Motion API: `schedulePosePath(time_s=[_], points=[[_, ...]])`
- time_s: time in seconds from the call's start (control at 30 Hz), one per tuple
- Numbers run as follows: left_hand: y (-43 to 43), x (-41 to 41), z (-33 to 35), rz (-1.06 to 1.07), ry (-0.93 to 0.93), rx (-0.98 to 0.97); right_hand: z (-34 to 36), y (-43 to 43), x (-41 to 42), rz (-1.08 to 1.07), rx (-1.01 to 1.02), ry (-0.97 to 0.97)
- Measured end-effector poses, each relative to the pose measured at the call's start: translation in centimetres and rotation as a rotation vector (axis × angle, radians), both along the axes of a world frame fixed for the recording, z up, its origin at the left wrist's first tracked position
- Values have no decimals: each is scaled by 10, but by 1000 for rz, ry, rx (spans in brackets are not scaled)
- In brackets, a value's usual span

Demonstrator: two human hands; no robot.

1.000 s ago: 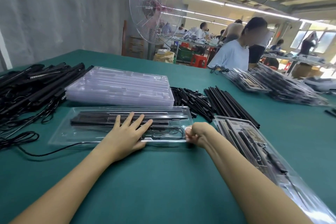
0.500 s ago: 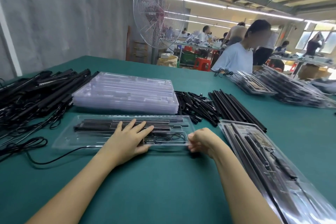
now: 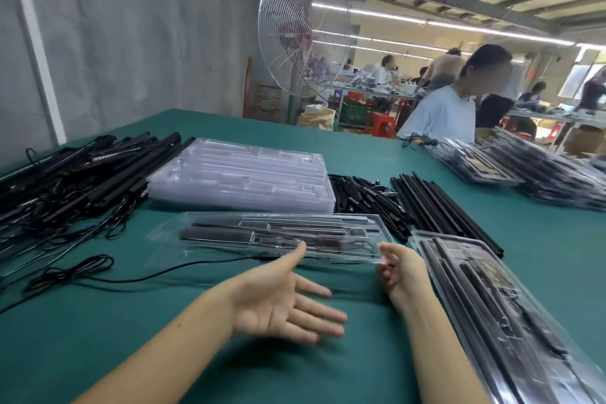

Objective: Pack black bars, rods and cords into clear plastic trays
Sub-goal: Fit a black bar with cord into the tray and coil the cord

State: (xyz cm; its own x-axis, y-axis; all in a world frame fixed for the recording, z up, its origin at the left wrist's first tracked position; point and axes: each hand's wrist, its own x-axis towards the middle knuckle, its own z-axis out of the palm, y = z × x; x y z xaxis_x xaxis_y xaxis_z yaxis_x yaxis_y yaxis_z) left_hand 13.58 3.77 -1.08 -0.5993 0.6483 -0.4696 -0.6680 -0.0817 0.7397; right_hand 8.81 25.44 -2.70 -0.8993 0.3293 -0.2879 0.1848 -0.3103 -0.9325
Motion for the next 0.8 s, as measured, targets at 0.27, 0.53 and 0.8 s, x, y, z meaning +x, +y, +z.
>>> schedulePosePath(time_s=[0.27, 0.53, 0.8], points=[[16, -8, -23, 822, -66, 353, 17, 9, 15, 58, 21, 220], [14, -10, -21, 886, -7, 340, 13, -5, 18, -48, -176, 243], [8, -14, -22, 984, -41, 302, 27, -64, 32, -175, -571, 236]])
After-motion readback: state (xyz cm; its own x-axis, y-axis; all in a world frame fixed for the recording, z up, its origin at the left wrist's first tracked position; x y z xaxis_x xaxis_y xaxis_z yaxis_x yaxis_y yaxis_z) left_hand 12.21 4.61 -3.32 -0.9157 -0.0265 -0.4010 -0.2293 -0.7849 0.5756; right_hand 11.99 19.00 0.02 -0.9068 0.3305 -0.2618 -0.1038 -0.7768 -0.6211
